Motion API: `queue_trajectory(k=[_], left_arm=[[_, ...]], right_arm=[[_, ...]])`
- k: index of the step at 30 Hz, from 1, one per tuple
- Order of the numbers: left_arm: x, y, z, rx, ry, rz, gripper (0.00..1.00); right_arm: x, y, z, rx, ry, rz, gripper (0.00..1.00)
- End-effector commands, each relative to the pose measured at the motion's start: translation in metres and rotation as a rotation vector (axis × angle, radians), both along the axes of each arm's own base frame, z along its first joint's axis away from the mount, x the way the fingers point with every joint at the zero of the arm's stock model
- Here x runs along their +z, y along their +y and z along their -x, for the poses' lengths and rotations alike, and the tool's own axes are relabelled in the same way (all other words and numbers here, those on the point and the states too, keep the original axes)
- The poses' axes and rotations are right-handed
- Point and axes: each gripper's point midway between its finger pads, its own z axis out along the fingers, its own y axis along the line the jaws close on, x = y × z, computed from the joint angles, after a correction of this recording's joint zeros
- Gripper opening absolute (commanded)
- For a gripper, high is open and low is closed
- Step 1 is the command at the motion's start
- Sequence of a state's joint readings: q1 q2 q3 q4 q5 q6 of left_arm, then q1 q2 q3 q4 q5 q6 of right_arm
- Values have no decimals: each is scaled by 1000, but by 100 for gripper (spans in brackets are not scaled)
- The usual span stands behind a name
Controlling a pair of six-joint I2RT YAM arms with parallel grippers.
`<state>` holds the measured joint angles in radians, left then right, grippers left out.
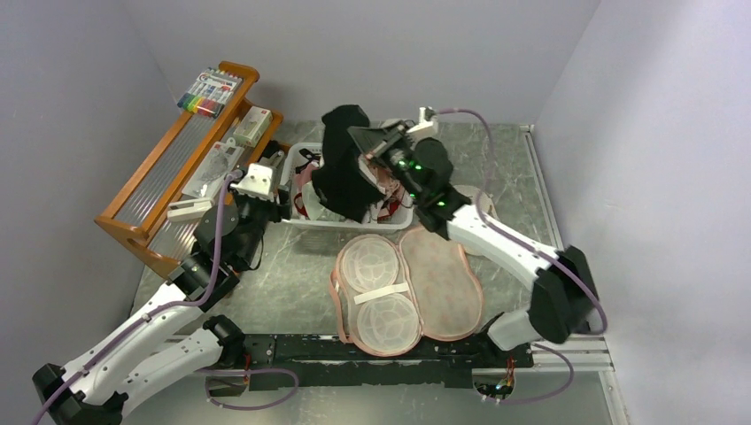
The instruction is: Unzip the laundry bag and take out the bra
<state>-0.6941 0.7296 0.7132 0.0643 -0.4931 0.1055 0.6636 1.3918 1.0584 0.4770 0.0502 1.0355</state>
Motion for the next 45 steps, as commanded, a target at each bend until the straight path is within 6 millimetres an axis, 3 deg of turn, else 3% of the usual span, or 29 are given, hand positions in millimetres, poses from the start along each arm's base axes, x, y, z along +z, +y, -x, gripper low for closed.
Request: queue_trajectory(k=[1, 6, 8, 11, 15, 32, 37, 45], left_arm=[[9, 13, -2, 60, -38, 9, 75], [9, 19, -1, 85, -45, 10, 75], [9, 21, -1, 93, -49, 8, 75], [8, 20, -2, 91, -46, 6, 74], [7, 18, -3, 84, -40, 0, 74], [7, 10, -4, 47, -33, 6, 74], [7, 9, -4, 45, -30, 4, 74], [4, 9, -4, 46, -26, 2, 75]], right_arm=[[44, 20, -29, -183, -80, -165, 0], [45, 57, -45, -257, -95, -248, 0], [31, 61, -56, -333, -87, -234, 0], [-4, 56, -74, -444, -23, -215, 0], [-38, 32, -77, -557, 15, -146, 0], [-177, -43, -26, -685, 331, 71, 0], [-213, -50, -15, -677, 413, 136, 0], [-249, -41, -3, -599, 502, 224, 0]])
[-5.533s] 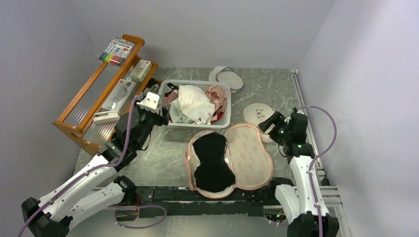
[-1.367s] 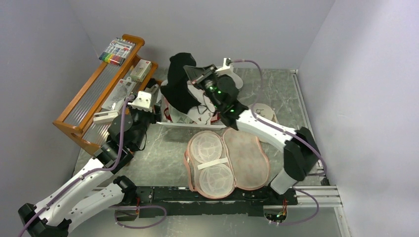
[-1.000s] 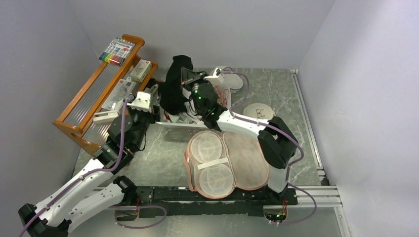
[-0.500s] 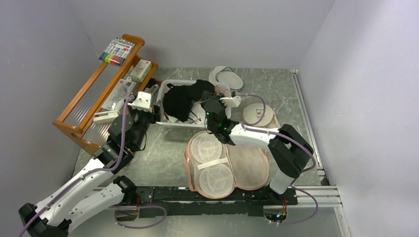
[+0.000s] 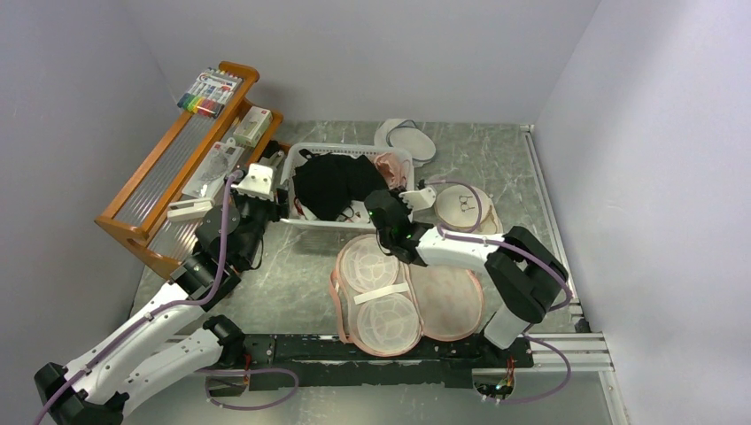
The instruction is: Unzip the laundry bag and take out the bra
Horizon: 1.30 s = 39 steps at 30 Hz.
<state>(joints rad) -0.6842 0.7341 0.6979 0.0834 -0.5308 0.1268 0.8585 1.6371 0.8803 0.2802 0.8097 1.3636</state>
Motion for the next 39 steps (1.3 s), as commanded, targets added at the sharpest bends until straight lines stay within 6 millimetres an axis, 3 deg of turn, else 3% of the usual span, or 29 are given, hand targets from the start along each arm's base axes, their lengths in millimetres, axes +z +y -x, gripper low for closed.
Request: queue_trajectory(k=[1, 8, 11, 16, 22, 26, 31, 35, 39], left_arm=[[9, 0, -1, -4, -24, 21, 75], [9, -1, -1, -8, -20, 21, 75], [10, 0, 0, -5, -24, 23, 75], [11, -1, 0, -10, -24, 28, 75], [15, -1, 2, -21, -30, 42, 75], [18, 0, 4, -21, -36, 51, 76], [19, 1, 5, -19, -37, 54, 76], [17, 1, 4, -13, -34, 49, 76], [15, 1, 2, -10, -26, 44, 76]], right_arm=[[-28, -3, 9, 22, 80, 32, 0], [-30, 8, 13, 97, 114, 52, 0], [-25, 9, 16, 125, 117, 58, 5], [4, 8, 26, 211, 76, 94, 36], [20, -13, 58, 380, 6, 249, 62], [21, -40, 87, 556, -32, 537, 70], [8, -99, 104, 471, 14, 719, 83], [-10, -142, 110, 347, 97, 697, 94], [-35, -193, 103, 226, 231, 536, 94]])
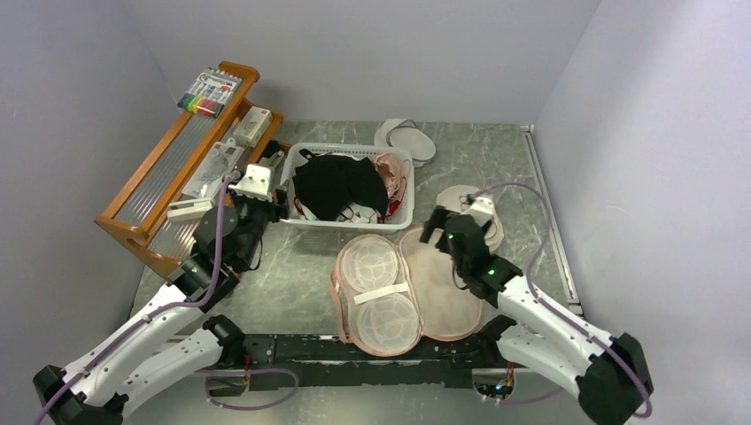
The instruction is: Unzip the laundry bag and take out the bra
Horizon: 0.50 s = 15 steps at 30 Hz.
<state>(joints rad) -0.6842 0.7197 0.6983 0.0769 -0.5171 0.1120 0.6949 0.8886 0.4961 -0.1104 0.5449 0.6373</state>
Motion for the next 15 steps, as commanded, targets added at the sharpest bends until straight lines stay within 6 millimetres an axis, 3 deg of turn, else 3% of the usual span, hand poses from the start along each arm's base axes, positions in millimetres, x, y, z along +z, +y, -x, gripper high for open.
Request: queue_trajectory(k=[1, 6, 15], left_arm=[[12, 2, -1, 6, -18, 23, 76], [11, 2, -1, 7, -17, 23, 76], [12, 1, -1, 5, -17, 20, 76]], right_arm=[[-38, -61, 5, -196, 155, -76, 93], [-67, -90, 18, -351, 244, -194, 84], [-92, -102, 22, -392, 274, -216, 77]])
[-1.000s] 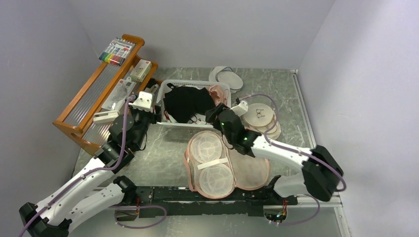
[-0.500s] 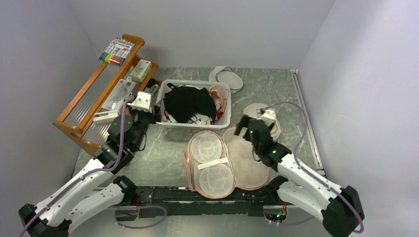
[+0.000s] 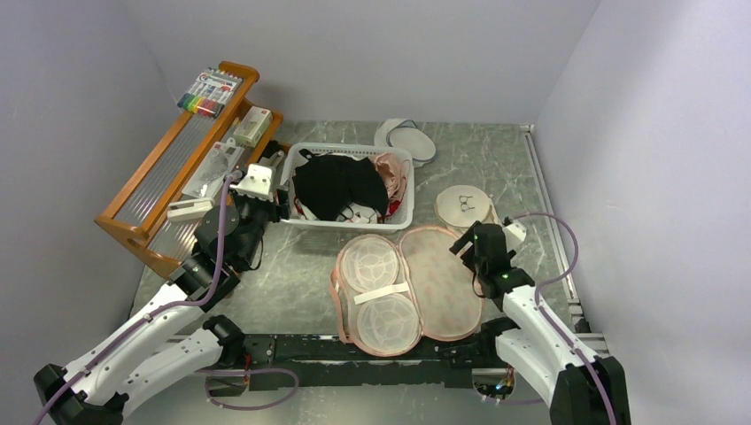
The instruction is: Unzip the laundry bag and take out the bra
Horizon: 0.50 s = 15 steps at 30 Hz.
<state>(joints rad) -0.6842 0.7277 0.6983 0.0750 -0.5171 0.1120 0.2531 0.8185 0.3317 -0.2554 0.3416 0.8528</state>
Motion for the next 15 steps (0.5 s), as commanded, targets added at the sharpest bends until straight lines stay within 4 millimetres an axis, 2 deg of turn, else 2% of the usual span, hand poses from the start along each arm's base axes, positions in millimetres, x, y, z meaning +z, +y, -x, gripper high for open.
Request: queue_trajectory(k=[1, 3, 4, 6, 13, 15], left_arm=[[14, 3, 0, 7, -24, 26, 76], [14, 3, 0, 8, -24, 27, 76], [14, 2, 0, 6, -25, 27, 76], [13, 2, 0, 7, -22, 24, 76], [13, 2, -1, 5, -22, 25, 76], [12, 2, -1, 6, -21, 25, 76]], right_arm=[[-14, 0, -2, 5, 12, -44, 72], [-18, 4, -4, 37, 11, -67, 51], [-18, 7, -6, 60, 8, -75, 45], [-19, 11, -7, 94, 14, -75, 42], [-20, 18, -8, 144, 26, -78, 43], [-17, 18, -9, 151, 14, -78, 27]])
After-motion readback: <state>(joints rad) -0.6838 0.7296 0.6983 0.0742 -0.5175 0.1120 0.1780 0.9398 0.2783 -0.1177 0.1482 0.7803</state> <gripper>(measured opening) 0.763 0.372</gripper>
